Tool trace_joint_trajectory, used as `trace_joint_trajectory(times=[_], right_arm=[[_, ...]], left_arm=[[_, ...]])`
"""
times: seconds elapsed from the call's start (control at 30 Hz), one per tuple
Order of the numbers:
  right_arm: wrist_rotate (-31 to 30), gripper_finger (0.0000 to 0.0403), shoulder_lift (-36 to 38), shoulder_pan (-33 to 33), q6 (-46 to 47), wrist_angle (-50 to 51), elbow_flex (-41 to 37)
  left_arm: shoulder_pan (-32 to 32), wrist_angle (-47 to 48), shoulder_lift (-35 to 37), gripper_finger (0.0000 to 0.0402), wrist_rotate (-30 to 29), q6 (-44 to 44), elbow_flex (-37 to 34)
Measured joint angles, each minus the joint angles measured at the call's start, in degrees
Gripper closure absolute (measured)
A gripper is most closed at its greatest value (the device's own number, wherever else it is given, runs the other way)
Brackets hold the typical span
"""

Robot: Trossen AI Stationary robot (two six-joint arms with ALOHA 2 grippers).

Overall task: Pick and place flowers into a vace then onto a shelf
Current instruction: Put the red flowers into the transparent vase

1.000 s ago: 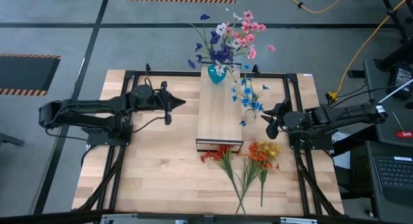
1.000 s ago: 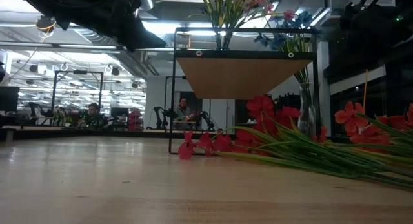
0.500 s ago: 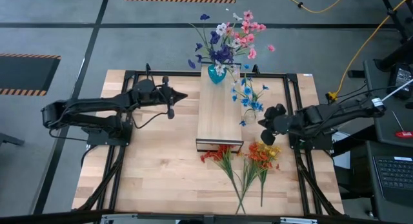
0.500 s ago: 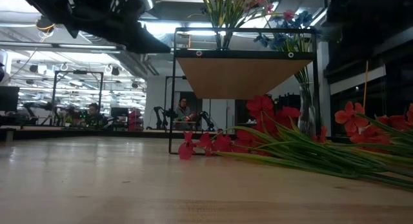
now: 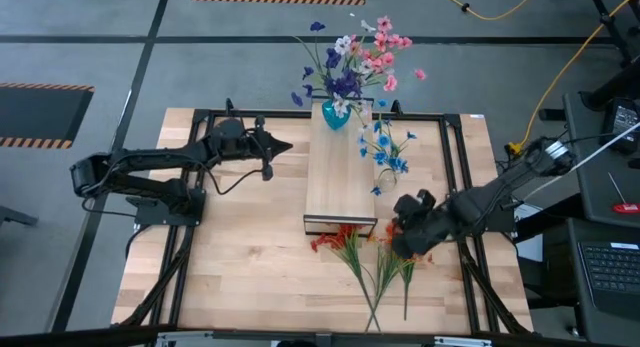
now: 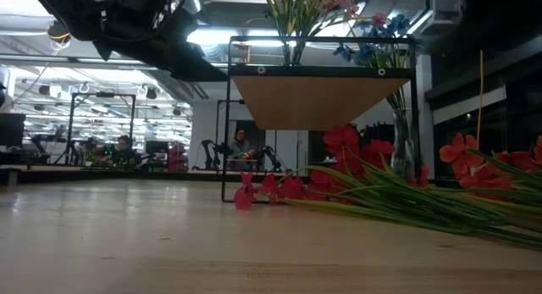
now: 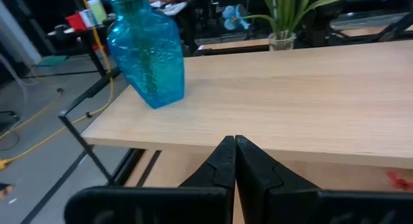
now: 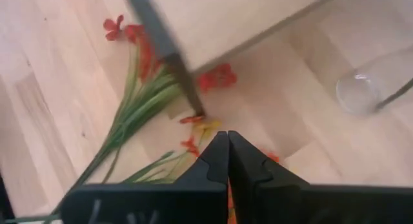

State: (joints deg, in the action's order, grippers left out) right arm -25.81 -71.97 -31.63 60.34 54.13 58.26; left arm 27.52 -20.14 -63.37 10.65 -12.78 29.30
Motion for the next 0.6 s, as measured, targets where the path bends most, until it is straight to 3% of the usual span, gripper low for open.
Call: trace_joint_trajectory(times=[0.33,0.6], right_arm=[[-0.1,0.0401,-17.4,-6.0,5.4,5.4,17.6],[3.2,0.0401,-28.4,-7.0,10.3,5.7,28.5]], left_arm=[[0.4,-0.8,0.0,0.0395,1.1,0.0,0.0],[0.4,-0.7,0.0,0.0400,1.1,0.0,0.0]])
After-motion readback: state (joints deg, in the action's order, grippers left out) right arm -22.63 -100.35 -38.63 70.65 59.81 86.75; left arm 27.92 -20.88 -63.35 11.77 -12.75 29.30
